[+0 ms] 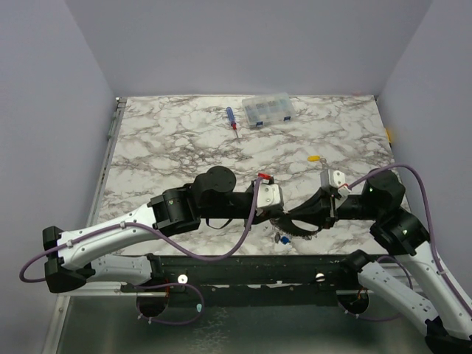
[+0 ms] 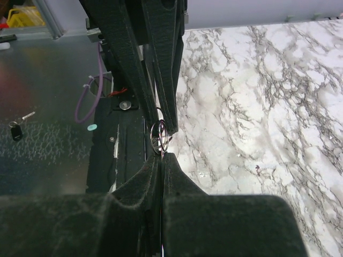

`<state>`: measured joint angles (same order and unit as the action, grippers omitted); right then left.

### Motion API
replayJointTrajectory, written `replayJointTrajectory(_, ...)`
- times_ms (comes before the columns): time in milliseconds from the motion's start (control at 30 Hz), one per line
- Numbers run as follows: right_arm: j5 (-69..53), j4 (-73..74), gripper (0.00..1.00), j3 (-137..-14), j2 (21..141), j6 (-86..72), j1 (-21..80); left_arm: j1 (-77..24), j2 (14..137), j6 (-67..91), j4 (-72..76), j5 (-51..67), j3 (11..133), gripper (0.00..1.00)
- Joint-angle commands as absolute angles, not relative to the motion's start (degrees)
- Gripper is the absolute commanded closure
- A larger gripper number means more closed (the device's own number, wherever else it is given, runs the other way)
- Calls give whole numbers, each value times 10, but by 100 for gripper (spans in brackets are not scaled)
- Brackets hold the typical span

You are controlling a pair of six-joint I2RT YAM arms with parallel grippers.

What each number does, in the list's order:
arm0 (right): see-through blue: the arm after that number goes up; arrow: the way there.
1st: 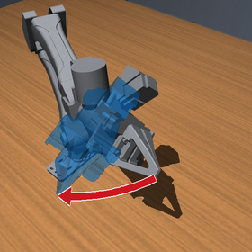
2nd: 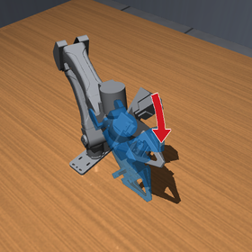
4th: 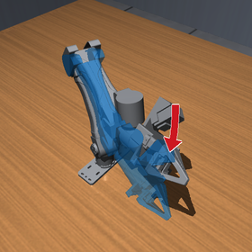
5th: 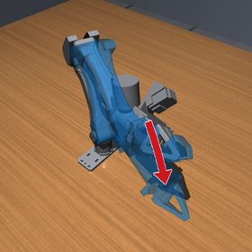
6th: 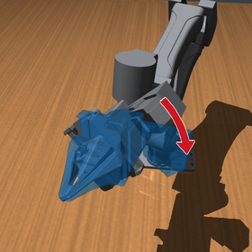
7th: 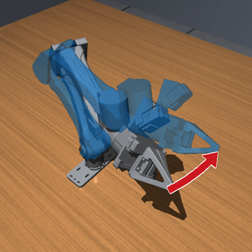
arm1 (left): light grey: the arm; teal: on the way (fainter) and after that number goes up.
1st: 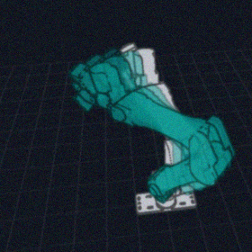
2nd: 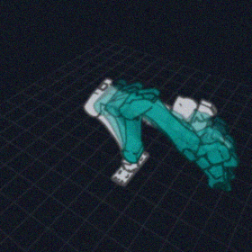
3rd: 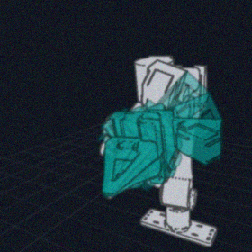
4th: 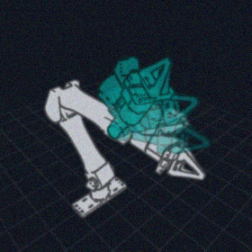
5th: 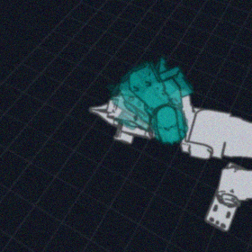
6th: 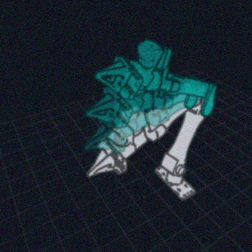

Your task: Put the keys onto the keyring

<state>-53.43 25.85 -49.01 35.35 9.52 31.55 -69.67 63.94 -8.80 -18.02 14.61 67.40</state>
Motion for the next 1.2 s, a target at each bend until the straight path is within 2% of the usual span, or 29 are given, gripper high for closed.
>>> replayJointTrajectory(0,-550,250,99,-493,354,96,317,-695,650,-75,-159,136,669,83)
replayJointTrajectory(100,-553,255,100,-496,354,95,317,-695,655,-75,-165,136,678,73)
replayJointTrajectory(267,-548,271,99,-504,356,98,317,-695,667,-93,-205,129,710,67)
replayJointTrajectory(367,-548,277,99,-508,358,101,317,-695,679,-106,-232,122,726,74)
replayJointTrajectory(600,-546,282,100,-509,361,105,317,-695,691,-107,-236,128,738,78)
replayJointTrajectory(833,-530,283,100,-514,356,108,317,-695,677,-103,-236,110,722,100)
replayJointTrajectory(1000,-525,287,99,-519,355,111,317,-695,643,-73,-181,108,677,100)
replayJointTrajectory(1167,-522,261,99,-513,337,113,317,-695,570,-45,-13,146,573,100)
